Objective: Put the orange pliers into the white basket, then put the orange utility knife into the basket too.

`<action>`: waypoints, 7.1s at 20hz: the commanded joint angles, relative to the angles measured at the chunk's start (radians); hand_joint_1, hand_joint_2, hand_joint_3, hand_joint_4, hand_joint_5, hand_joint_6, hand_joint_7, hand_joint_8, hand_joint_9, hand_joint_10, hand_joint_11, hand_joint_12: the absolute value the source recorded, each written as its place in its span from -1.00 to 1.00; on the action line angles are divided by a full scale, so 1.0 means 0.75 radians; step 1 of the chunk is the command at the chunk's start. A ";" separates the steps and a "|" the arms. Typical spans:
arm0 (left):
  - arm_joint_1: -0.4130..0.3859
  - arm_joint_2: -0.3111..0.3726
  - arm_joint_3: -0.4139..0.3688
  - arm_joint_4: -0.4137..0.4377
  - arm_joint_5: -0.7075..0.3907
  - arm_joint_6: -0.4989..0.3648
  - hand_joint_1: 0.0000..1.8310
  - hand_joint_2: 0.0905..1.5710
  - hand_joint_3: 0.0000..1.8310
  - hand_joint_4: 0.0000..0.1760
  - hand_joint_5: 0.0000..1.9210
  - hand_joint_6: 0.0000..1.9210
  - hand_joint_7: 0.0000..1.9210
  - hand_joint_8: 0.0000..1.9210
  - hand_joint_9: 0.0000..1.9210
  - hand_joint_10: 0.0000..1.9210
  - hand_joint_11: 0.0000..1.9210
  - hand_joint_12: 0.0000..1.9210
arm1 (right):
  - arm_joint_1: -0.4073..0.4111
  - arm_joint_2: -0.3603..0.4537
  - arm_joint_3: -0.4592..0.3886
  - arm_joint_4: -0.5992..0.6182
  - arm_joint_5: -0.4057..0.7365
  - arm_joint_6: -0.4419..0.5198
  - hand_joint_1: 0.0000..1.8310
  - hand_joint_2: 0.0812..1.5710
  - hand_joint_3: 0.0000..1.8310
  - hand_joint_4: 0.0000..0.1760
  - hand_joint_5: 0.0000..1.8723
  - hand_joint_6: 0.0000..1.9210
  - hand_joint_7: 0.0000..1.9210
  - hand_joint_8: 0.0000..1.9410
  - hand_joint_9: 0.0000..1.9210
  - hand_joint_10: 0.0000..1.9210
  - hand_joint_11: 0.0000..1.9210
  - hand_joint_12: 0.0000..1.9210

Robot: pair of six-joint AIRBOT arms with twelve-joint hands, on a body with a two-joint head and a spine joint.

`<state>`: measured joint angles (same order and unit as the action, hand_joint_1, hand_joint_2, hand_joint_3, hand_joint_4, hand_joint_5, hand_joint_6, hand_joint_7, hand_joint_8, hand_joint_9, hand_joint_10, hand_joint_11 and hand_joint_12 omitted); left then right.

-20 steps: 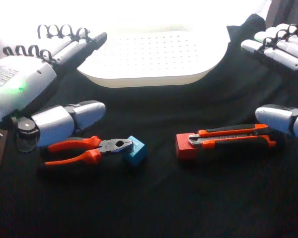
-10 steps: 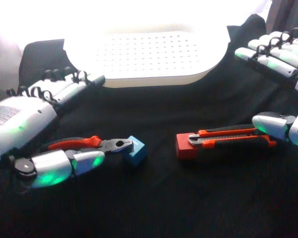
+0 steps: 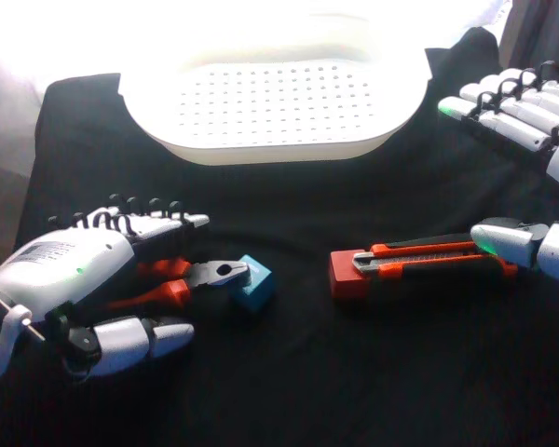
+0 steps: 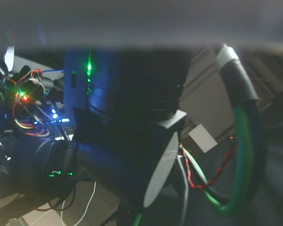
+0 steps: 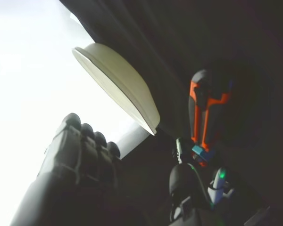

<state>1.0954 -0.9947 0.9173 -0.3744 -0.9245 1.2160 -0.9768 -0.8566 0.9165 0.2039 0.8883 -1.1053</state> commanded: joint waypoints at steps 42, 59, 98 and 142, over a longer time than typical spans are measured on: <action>-0.843 -0.481 0.784 -0.332 0.794 0.446 0.11 0.66 -1.00 -1.00 -0.78 0.14 -0.81 0.03 -0.88 0.26 -0.99 0.81 | 0.014 -0.056 0.012 0.004 0.118 -0.006 -0.60 0.68 -0.99 -0.56 -1.00 -1.00 -1.00 -1.00 -1.00 -1.00 -1.00 -1.00; -0.585 0.000 0.219 0.112 0.004 0.062 -0.78 0.60 -0.97 0.57 -1.00 -1.00 -1.00 -1.00 -1.00 -1.00 -1.00 -1.00 | 0.014 -0.059 -0.008 -0.155 0.101 0.148 -0.41 0.52 -1.00 -1.00 -1.00 -1.00 -1.00 -1.00 -1.00 -1.00 -1.00 -1.00; 0.096 0.125 -0.109 -0.006 -0.659 -0.111 -0.51 0.84 -1.00 -0.66 -0.91 -1.00 -1.00 -1.00 -1.00 -1.00 -1.00 -1.00 | 0.679 -0.359 0.352 -0.228 -0.289 -0.006 0.20 0.67 -1.00 -0.95 -0.41 0.66 -0.29 0.58 -0.50 0.70 -0.54 1.00; 0.105 0.273 -0.119 -0.037 -0.976 -0.134 -0.53 0.63 -0.99 0.32 -1.00 -1.00 -1.00 -1.00 -1.00 -1.00 -1.00 -0.49 | 0.163 0.295 -0.151 -0.038 0.578 -0.007 -0.44 0.44 -1.00 -0.82 -1.00 -1.00 -1.00 -1.00 -1.00 -1.00 -1.00 -1.00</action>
<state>1.1790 -0.7944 0.8318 -0.4152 -1.5024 1.1152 -0.8688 -0.6353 0.8055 0.1829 1.1660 -1.1053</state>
